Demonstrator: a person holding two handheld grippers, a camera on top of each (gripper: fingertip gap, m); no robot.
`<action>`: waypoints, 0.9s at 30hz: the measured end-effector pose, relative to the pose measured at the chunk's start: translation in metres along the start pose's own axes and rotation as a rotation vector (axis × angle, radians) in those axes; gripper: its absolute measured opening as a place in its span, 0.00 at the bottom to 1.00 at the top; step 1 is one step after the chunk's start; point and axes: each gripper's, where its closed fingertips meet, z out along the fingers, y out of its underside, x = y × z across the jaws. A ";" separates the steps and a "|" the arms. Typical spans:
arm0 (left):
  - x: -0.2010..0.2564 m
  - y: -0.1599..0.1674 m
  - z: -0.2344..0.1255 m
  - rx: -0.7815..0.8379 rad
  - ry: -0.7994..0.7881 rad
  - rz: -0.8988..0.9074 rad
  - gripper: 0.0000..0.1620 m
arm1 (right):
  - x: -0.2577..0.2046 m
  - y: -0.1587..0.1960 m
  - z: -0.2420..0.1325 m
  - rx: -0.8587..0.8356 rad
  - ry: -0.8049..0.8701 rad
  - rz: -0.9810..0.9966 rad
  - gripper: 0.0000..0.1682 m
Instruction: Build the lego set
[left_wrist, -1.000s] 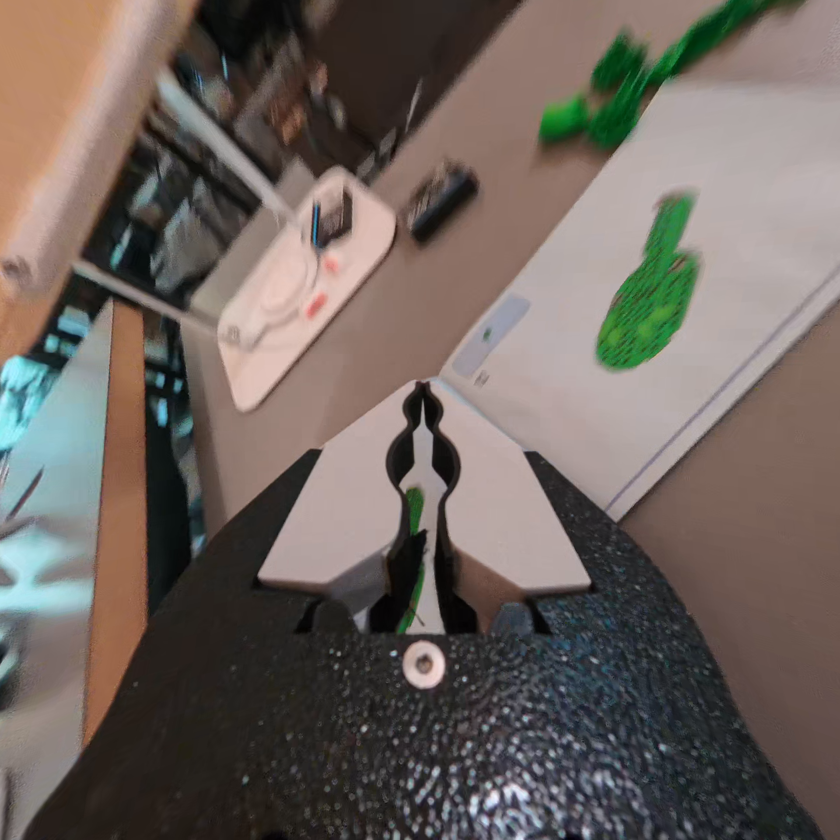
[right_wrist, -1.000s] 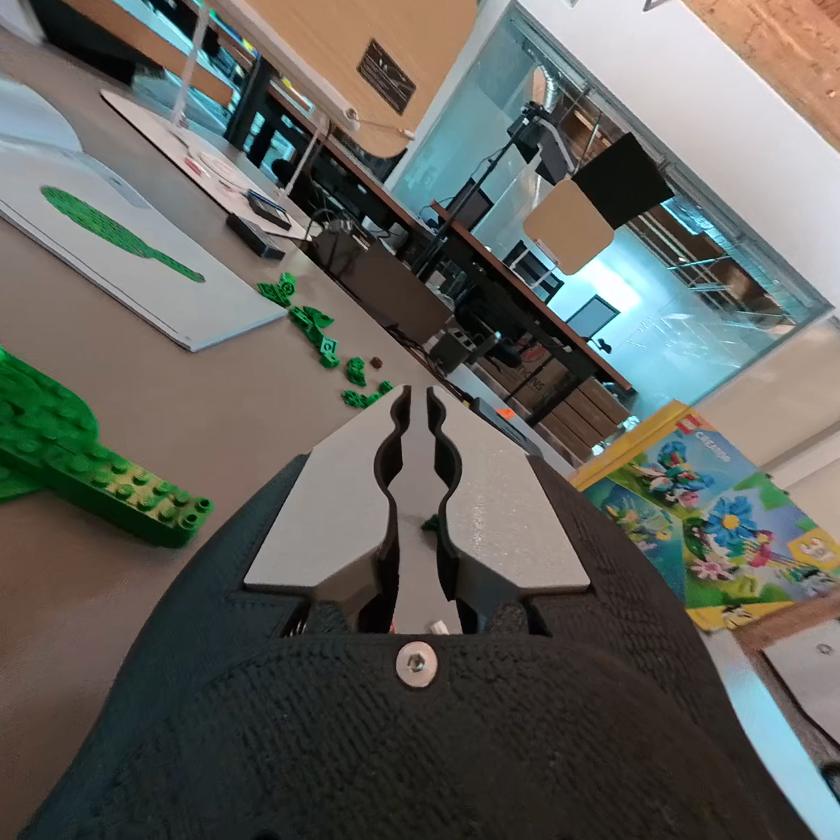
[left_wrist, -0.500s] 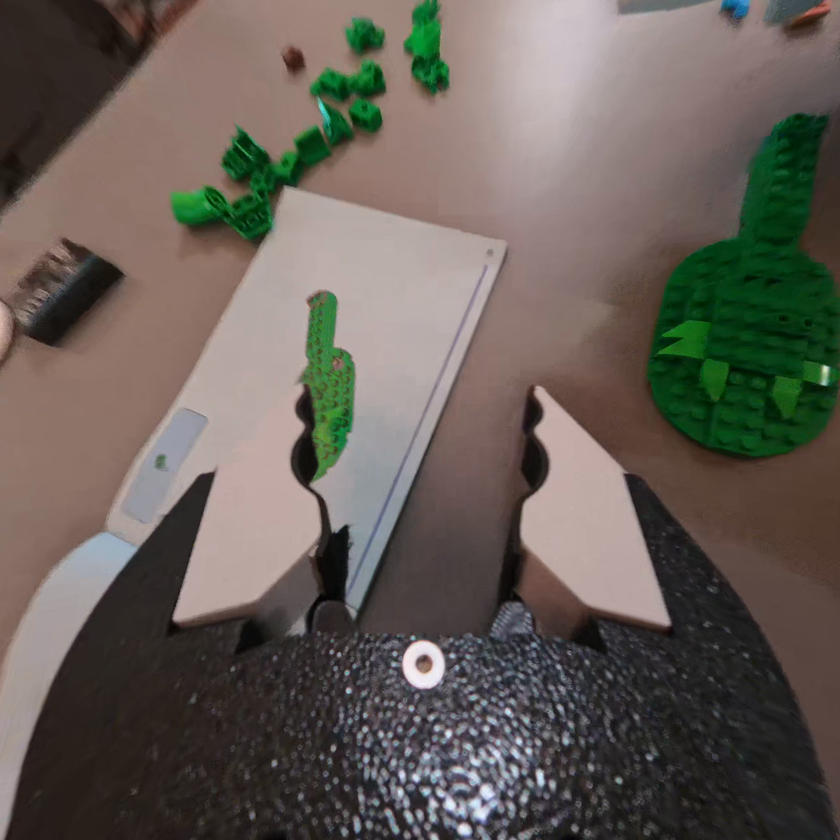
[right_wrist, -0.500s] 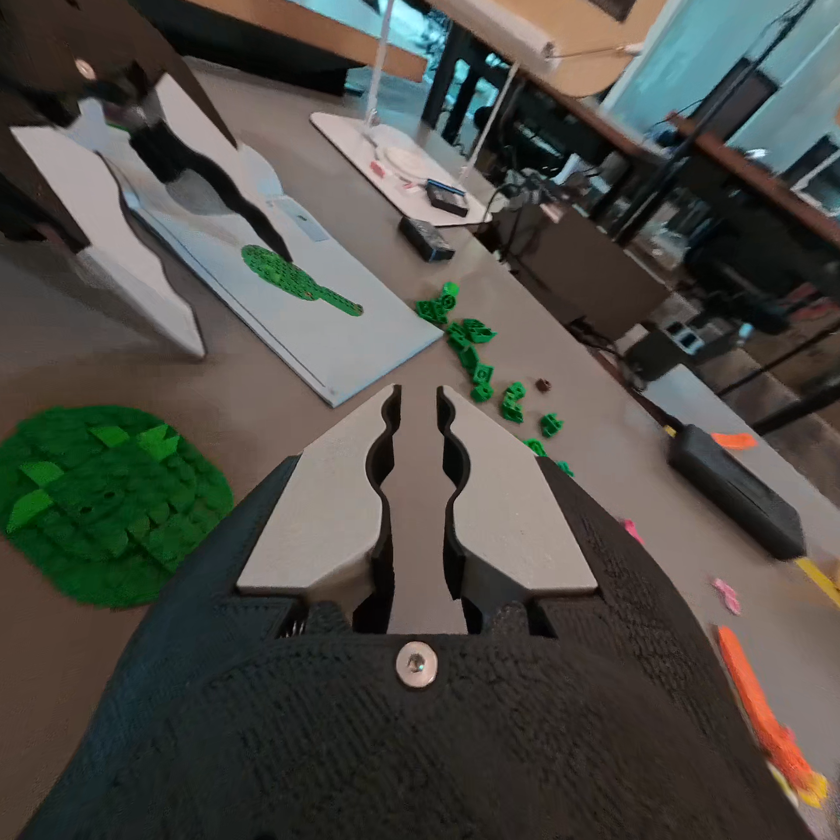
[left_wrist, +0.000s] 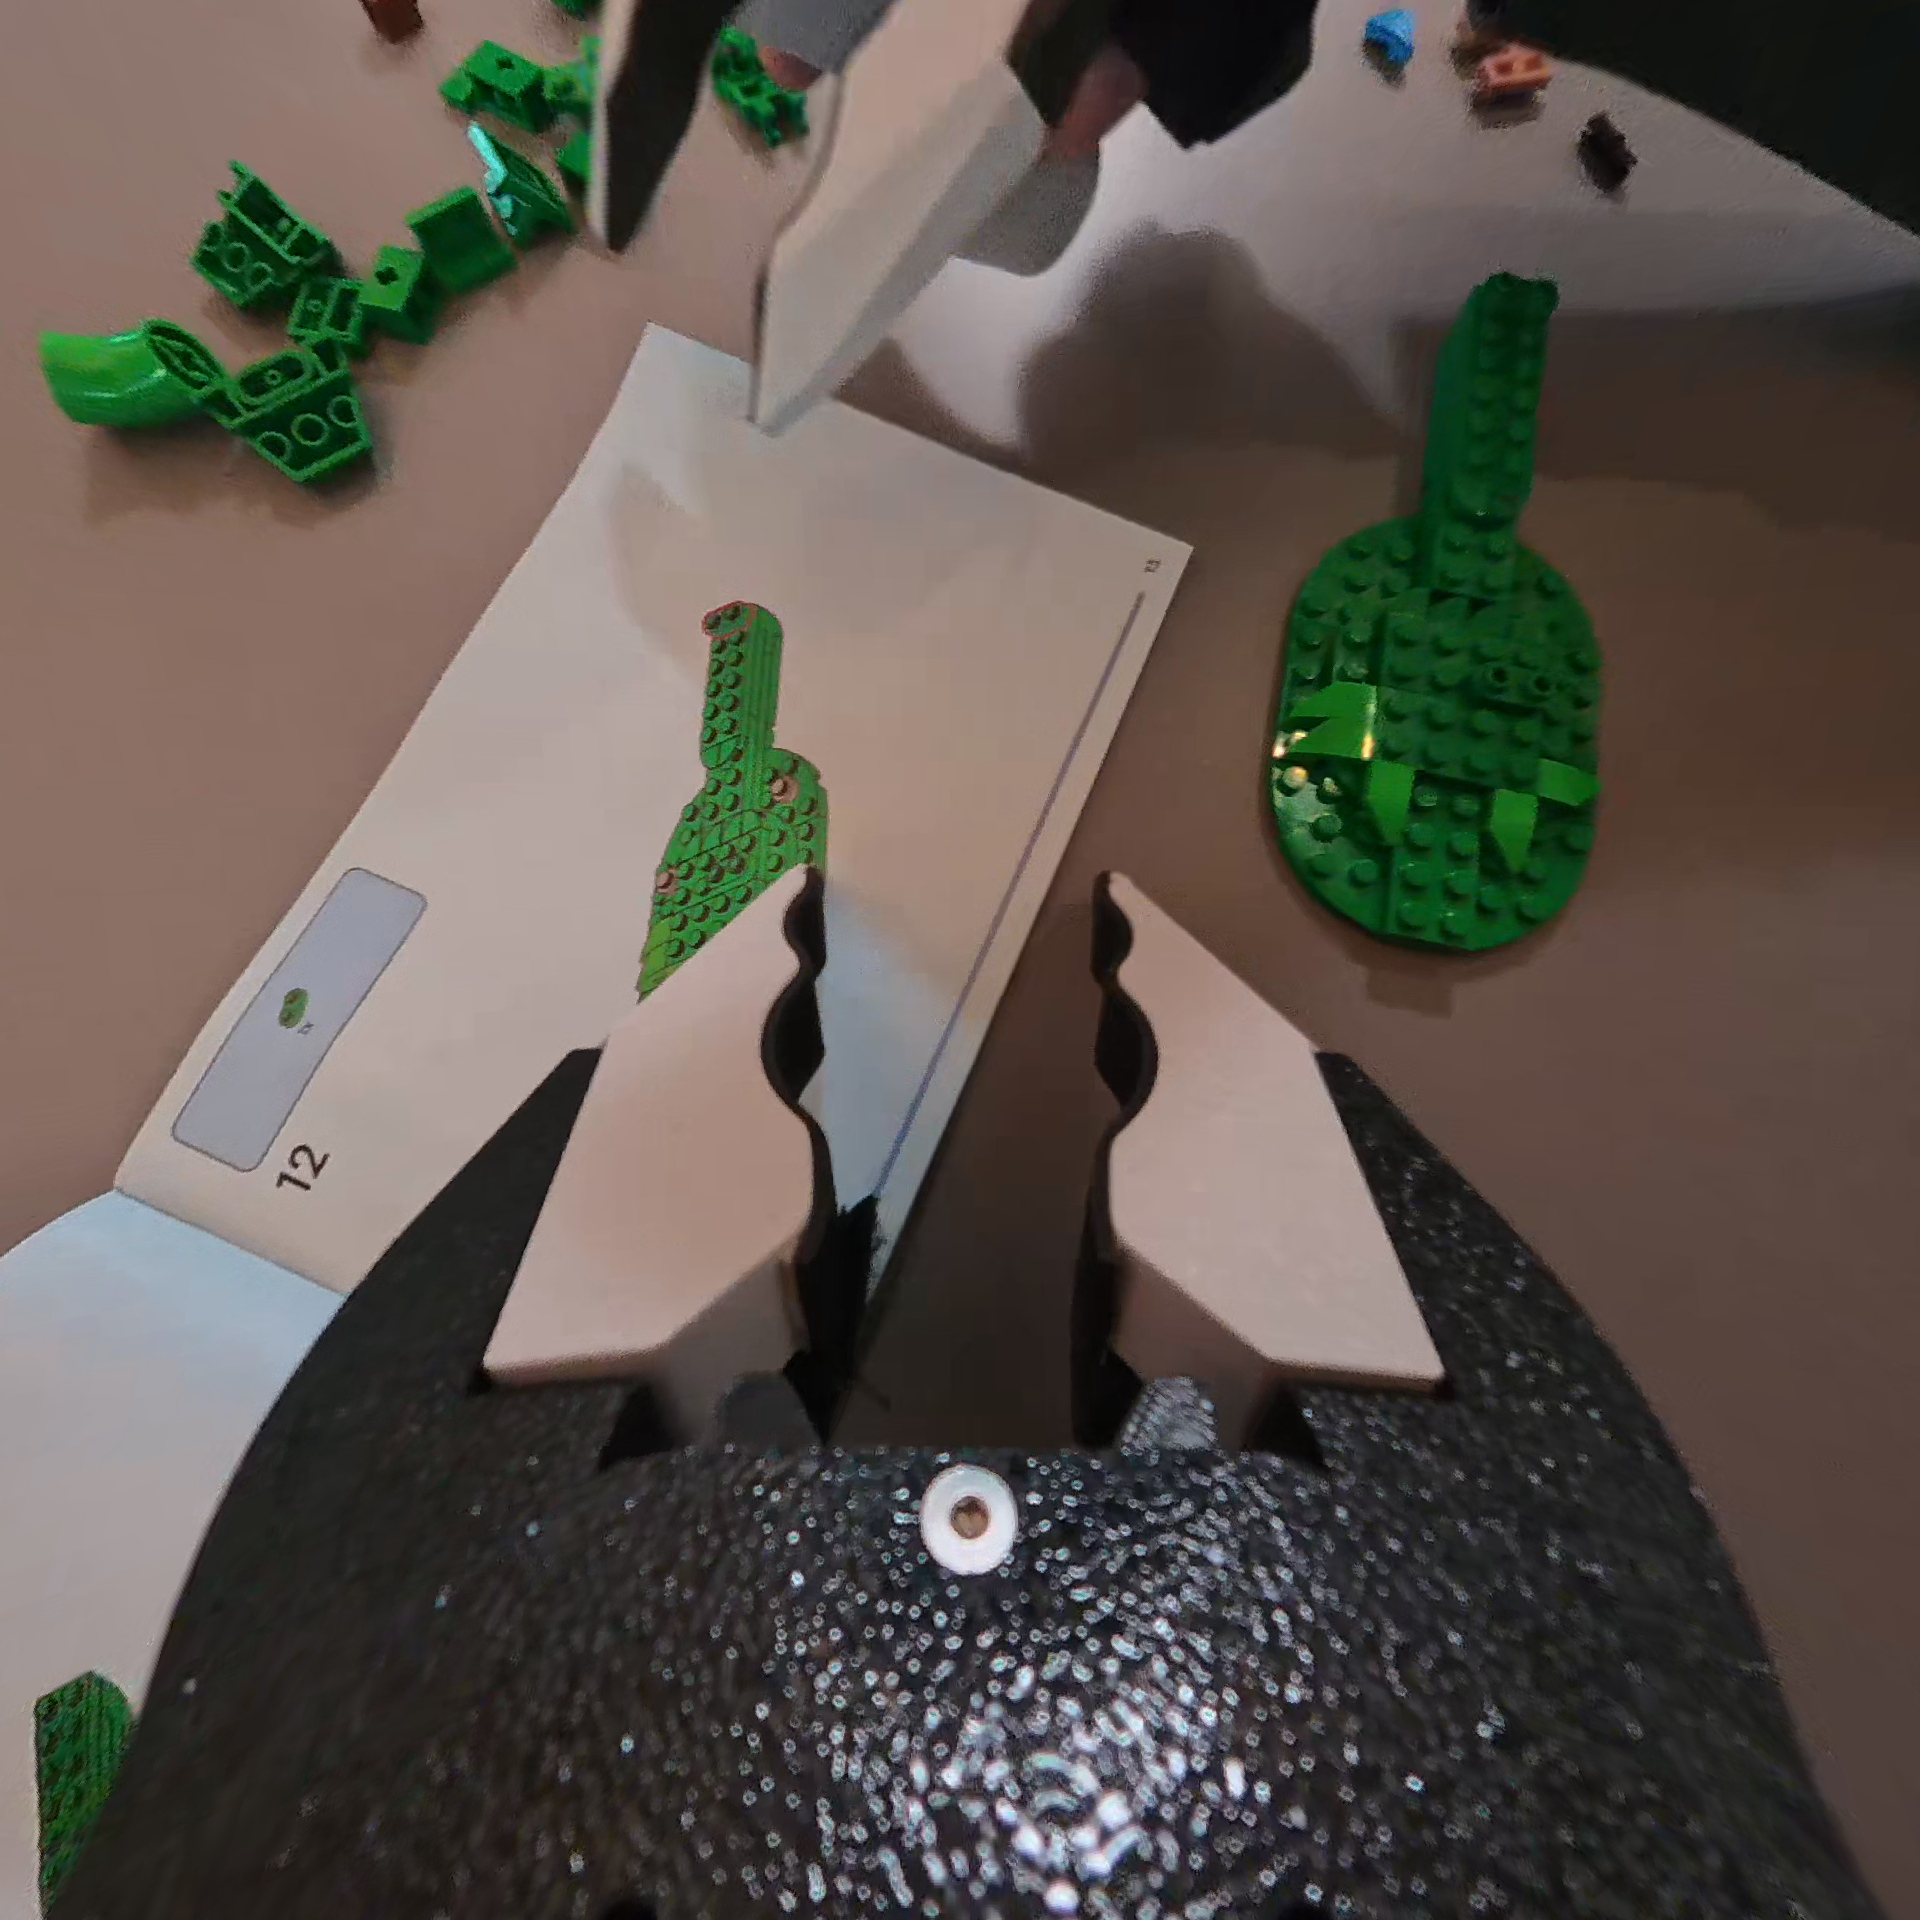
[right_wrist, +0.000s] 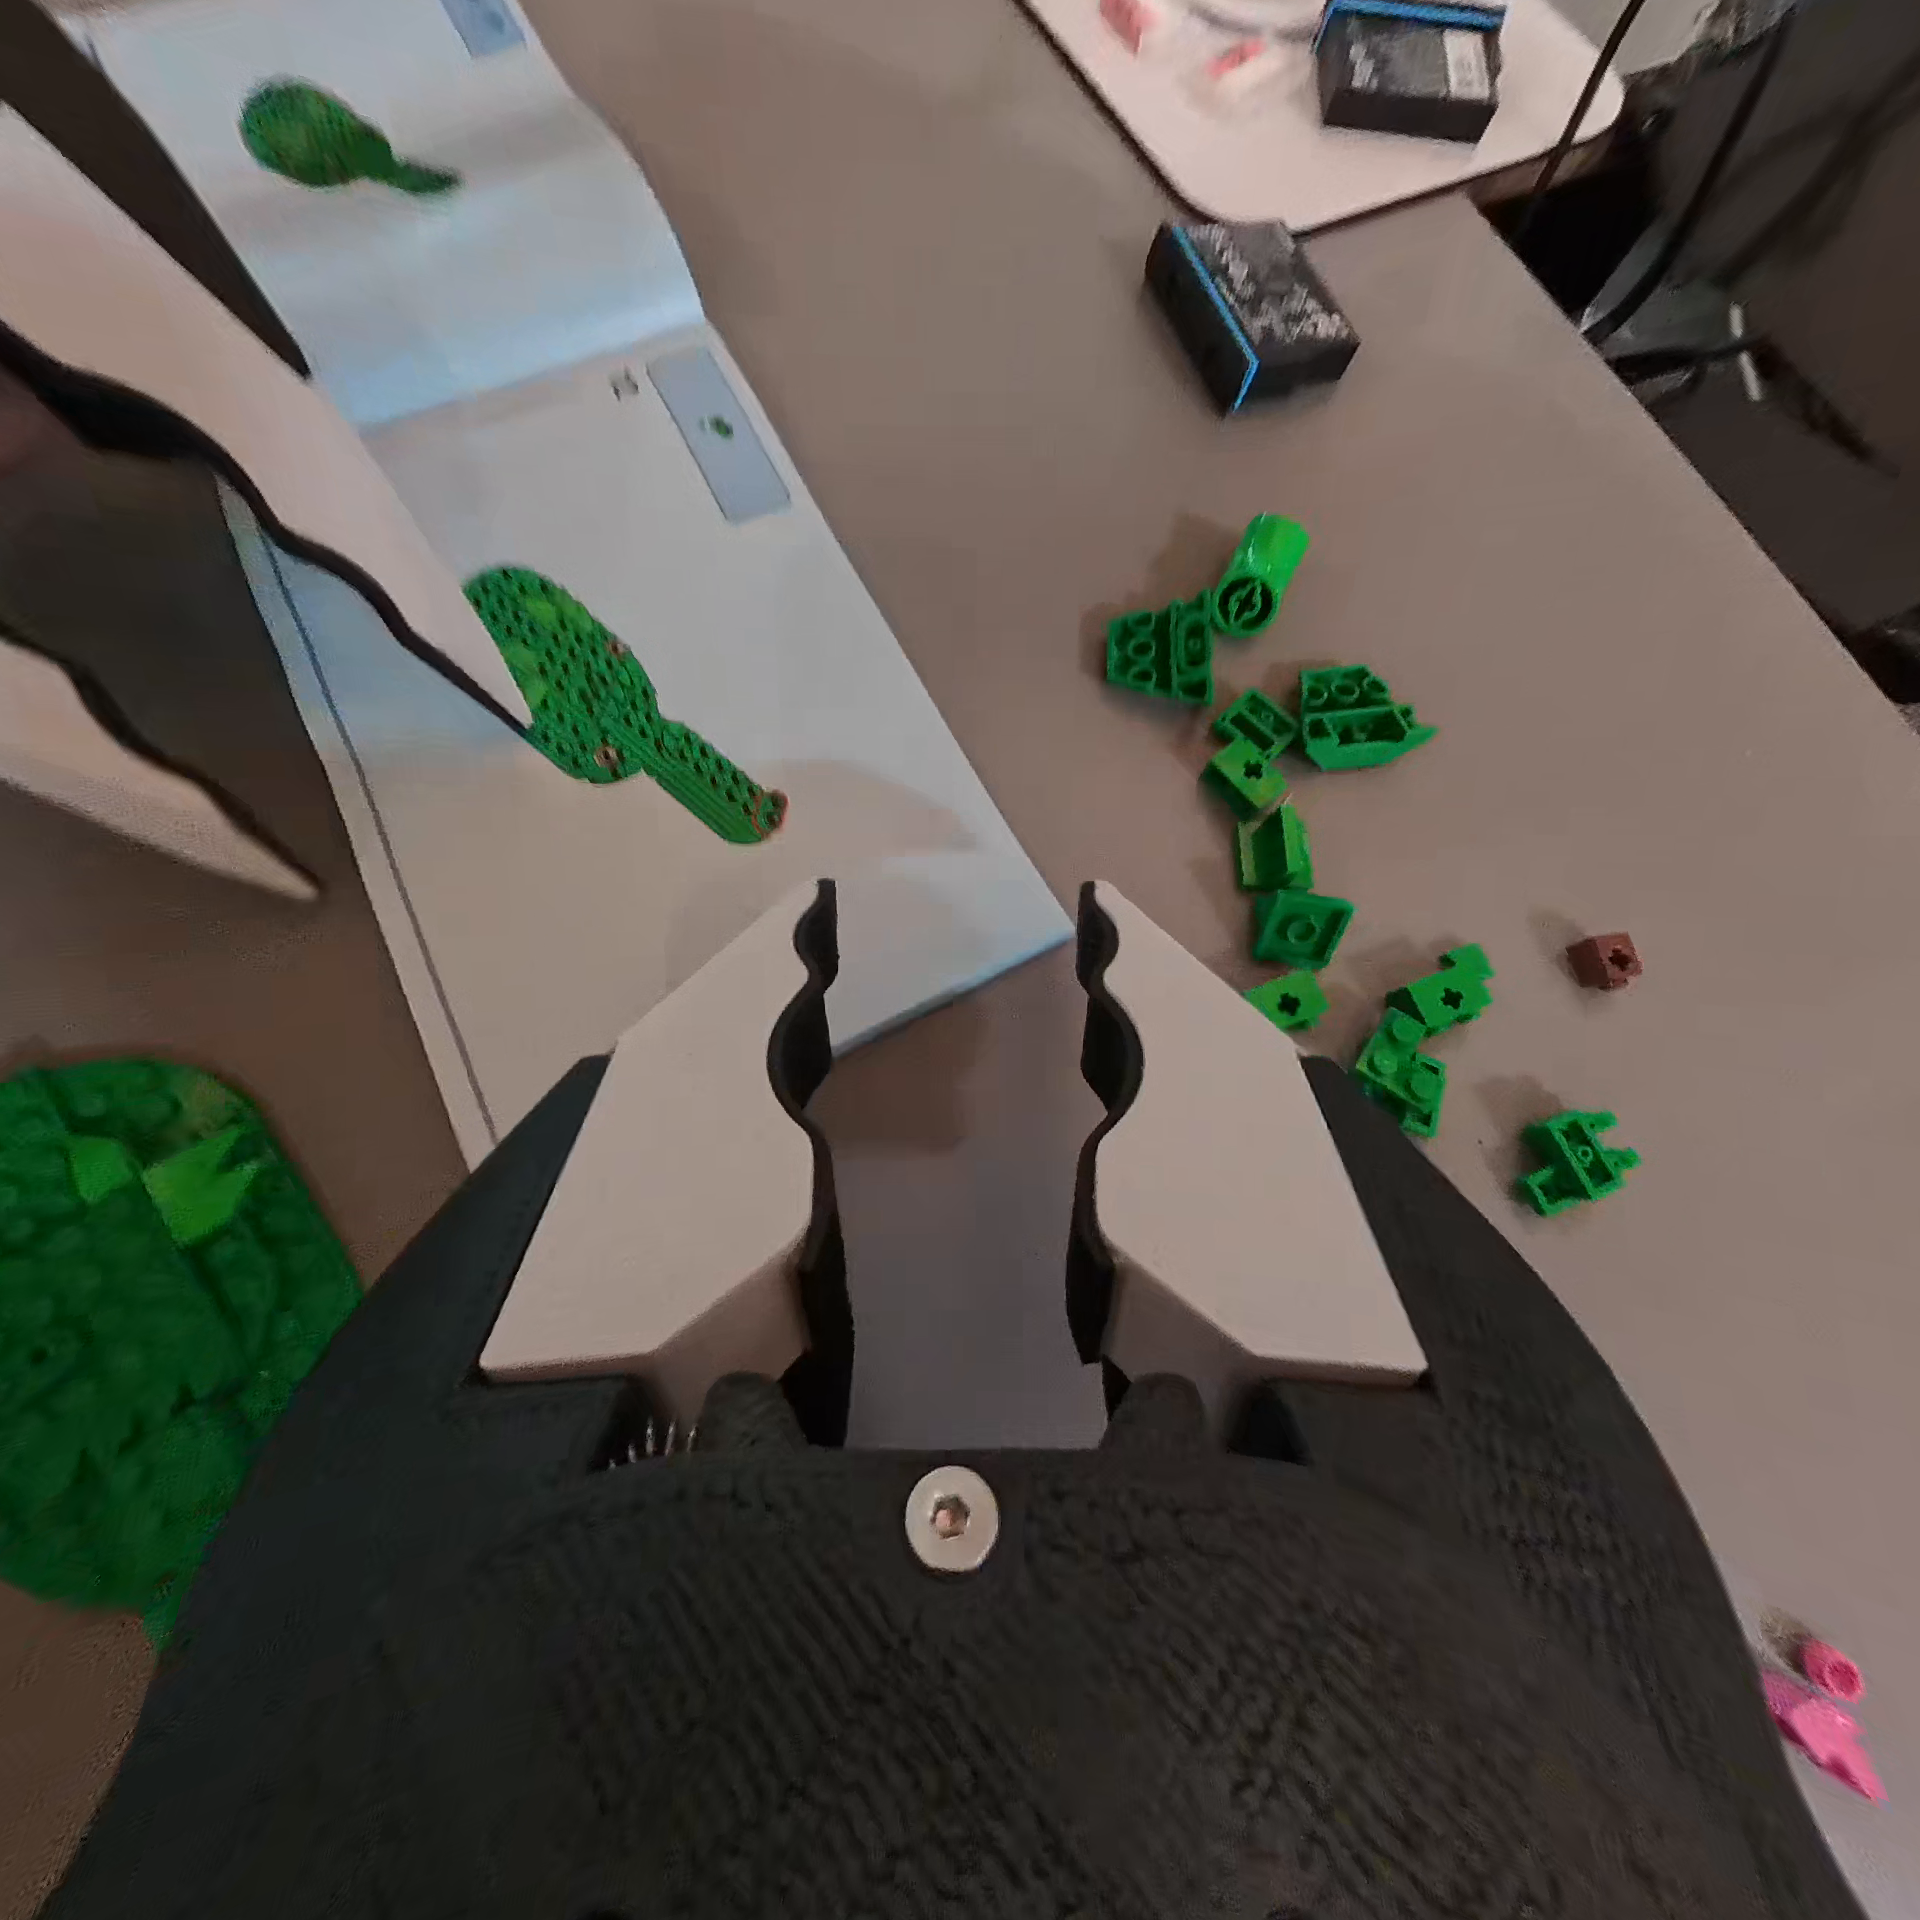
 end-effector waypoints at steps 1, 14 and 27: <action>-0.003 0.000 0.000 0.011 -0.005 -0.004 0.27 | 0.001 0.003 0.000 -0.007 0.004 -0.006 0.27; -0.006 -0.005 0.003 0.083 0.021 -0.045 0.22 | 0.010 0.014 0.013 0.010 -0.017 0.068 0.27; -0.006 -0.005 0.003 0.085 0.019 -0.051 0.22 | 0.013 0.010 0.008 0.025 0.012 0.044 0.23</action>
